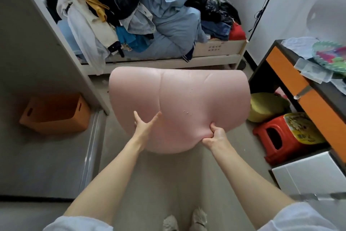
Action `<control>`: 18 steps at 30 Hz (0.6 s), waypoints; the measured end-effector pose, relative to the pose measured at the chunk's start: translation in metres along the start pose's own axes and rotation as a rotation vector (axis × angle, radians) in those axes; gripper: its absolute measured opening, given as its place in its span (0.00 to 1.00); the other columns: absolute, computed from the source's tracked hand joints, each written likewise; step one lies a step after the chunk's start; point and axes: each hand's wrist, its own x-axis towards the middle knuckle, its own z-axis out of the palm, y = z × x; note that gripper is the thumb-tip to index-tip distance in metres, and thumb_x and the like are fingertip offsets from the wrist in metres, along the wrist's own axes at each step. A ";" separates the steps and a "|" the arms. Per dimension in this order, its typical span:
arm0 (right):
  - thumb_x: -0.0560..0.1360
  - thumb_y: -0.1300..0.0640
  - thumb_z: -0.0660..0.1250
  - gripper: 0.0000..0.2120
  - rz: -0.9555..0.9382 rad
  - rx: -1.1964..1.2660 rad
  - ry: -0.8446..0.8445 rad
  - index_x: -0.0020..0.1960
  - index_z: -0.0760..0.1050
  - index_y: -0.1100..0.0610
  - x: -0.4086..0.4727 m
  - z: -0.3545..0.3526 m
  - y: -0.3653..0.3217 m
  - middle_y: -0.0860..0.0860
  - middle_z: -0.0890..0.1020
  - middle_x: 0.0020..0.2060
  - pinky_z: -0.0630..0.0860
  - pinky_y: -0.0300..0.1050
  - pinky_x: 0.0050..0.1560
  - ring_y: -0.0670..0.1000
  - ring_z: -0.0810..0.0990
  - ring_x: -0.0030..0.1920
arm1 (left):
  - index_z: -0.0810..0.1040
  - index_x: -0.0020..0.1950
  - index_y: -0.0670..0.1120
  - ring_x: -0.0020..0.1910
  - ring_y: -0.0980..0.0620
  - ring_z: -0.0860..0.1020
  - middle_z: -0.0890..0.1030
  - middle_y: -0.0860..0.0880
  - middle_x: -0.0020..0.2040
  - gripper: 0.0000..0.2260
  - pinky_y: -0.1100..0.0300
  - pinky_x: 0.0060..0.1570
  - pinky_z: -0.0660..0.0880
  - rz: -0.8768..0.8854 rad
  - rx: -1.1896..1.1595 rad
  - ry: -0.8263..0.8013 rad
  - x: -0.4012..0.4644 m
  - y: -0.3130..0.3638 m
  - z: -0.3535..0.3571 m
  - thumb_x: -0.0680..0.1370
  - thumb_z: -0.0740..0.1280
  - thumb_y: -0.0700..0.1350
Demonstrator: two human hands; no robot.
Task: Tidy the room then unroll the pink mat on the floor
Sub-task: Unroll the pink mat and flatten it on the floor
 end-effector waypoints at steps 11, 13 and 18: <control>0.81 0.55 0.54 0.19 0.048 -0.146 0.024 0.38 0.72 0.66 -0.005 -0.047 0.016 0.59 0.82 0.25 0.66 0.53 0.65 0.58 0.77 0.44 | 0.47 0.78 0.49 0.77 0.55 0.53 0.56 0.53 0.77 0.59 0.56 0.76 0.54 0.206 0.578 -0.516 -0.005 -0.036 0.065 0.55 0.78 0.56; 0.81 0.54 0.53 0.20 0.049 -0.143 0.018 0.43 0.73 0.68 -0.001 -0.057 0.015 0.60 0.82 0.42 0.67 0.54 0.61 0.61 0.76 0.53 | 0.60 0.74 0.47 0.73 0.54 0.65 0.68 0.53 0.72 0.50 0.59 0.69 0.65 0.163 0.504 -0.572 -0.006 -0.043 0.075 0.55 0.78 0.54; 0.78 0.62 0.60 0.17 -0.137 -0.249 0.084 0.65 0.70 0.67 0.018 -0.090 0.007 0.61 0.79 0.57 0.73 0.56 0.62 0.61 0.77 0.60 | 0.69 0.69 0.44 0.65 0.50 0.74 0.74 0.46 0.68 0.35 0.55 0.67 0.70 0.114 0.526 -0.476 -0.003 -0.049 0.094 0.66 0.75 0.54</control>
